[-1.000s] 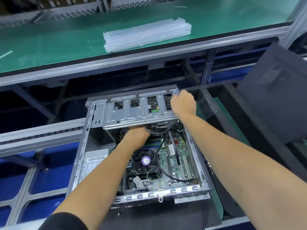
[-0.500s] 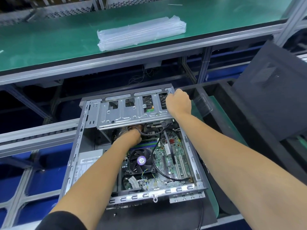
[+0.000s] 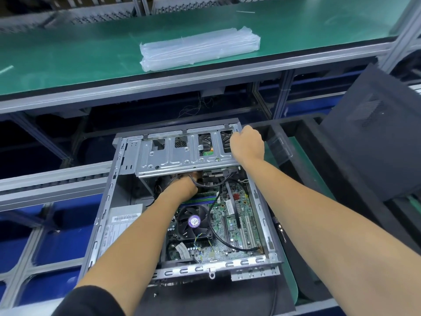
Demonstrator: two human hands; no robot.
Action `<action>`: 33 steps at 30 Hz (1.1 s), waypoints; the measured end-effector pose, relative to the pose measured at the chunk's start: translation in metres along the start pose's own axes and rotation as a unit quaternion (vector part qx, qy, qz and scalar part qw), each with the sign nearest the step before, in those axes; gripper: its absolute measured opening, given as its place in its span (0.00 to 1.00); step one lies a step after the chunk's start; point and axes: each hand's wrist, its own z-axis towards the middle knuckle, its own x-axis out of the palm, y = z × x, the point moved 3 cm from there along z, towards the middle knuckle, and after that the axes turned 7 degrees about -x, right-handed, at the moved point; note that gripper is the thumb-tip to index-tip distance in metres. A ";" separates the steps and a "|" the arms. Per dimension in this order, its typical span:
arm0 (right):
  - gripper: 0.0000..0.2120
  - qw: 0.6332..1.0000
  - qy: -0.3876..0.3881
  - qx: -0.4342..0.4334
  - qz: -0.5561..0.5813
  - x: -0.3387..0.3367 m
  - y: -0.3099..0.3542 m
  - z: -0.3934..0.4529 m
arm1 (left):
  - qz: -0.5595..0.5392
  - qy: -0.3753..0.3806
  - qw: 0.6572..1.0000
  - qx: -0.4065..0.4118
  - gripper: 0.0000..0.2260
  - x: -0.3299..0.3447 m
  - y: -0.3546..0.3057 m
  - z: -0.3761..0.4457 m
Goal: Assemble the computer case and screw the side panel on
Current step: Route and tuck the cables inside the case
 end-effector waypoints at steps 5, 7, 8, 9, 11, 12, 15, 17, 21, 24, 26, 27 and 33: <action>0.16 1.000 0.001 0.006 -0.004 0.001 0.000 0.001 | -0.043 0.026 0.998 -0.023 0.04 0.000 0.000 0.001; 0.16 1.000 0.000 0.007 -0.008 0.002 -0.001 0.001 | -0.050 0.021 0.998 -0.030 0.12 0.002 0.001 0.003; 0.16 1.000 -0.001 0.006 -0.009 0.002 -0.001 0.002 | -0.030 0.016 0.999 -0.022 0.15 0.001 0.000 0.002; 0.16 1.000 -0.002 0.006 -0.010 0.002 -0.001 0.002 | -0.020 0.005 1.000 -0.007 0.16 0.000 -0.003 0.003; 0.16 1.000 -0.002 0.005 -0.008 0.002 -0.002 0.002 | 0.018 -0.017 0.999 0.022 0.07 0.001 -0.005 0.002; 0.16 1.000 -0.002 0.005 -0.007 0.003 -0.002 0.002 | 0.034 -0.024 0.998 0.036 0.04 0.001 -0.006 0.001; 0.16 1.000 -0.003 0.006 -0.004 0.003 -0.002 0.002 | 0.035 -0.026 0.998 0.044 0.03 0.002 -0.007 -0.002; 0.16 1.000 -0.003 0.007 -0.001 0.003 -0.002 0.002 | 0.058 -0.036 0.996 0.063 0.07 -0.002 -0.010 -0.006; 0.16 1.000 -0.005 0.008 0.005 0.003 -0.002 0.001 | 0.088 -0.045 0.992 0.080 0.10 -0.001 -0.010 -0.004; 0.16 1.000 0.000 0.007 0.000 0.002 -0.002 0.002 | 0.103 -0.031 0.990 0.088 0.14 0.003 -0.013 -0.004; 0.16 1.000 0.003 0.006 0.001 0.003 -0.002 0.002 | 0.115 -0.022 0.989 0.090 0.15 0.004 -0.015 -0.003; 0.16 1.000 0.004 0.005 0.002 0.002 -0.002 0.002 | 0.121 -0.021 0.988 0.090 0.15 0.005 -0.016 -0.002; 0.17 1.000 0.005 0.003 0.003 0.002 -0.001 0.002 | 0.130 -0.008 0.987 0.098 0.13 0.009 -0.012 0.006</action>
